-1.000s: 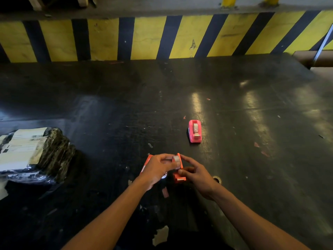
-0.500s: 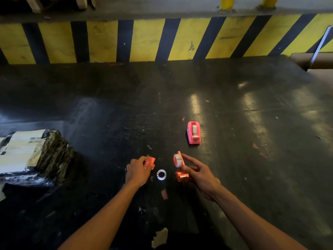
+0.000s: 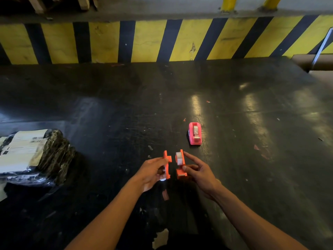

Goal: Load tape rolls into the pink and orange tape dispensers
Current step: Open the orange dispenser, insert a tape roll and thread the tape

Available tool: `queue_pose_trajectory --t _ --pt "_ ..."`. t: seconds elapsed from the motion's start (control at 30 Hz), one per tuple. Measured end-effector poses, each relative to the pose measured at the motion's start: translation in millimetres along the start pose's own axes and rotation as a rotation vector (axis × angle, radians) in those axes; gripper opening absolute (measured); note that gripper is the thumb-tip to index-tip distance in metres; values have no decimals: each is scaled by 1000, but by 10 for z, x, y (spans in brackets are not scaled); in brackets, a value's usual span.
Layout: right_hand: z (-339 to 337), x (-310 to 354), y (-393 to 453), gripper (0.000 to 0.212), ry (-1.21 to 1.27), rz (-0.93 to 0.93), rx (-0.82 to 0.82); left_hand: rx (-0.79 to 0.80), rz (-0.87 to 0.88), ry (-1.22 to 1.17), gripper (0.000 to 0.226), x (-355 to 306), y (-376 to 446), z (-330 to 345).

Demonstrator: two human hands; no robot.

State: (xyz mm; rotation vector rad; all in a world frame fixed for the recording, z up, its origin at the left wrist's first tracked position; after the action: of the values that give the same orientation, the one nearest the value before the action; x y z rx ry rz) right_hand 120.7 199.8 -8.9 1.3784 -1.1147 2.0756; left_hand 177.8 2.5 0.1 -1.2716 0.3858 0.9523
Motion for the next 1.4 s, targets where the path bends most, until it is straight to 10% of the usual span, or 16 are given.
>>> queue_pose_trajectory --t 0.47,1.4 --pt "51 44 -2 56 43 -28 33 105 149 37 83 -61 -71 92" --pt "65 179 44 52 -249 -92 -1 90 87 31 43 -161 -36 177"
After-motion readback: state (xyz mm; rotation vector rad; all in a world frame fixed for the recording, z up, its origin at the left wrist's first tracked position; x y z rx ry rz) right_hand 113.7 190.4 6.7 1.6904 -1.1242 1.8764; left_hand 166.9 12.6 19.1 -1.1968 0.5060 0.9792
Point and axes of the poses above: each hand's wrist, its own y-axis towards the middle knuckle, its own z-axis out of the palm, x = y × z, the point moved 1 cm from there along y, towards the middle knuckle, and after that the axes turned 5 degrees about x, right-handed, at the moved point
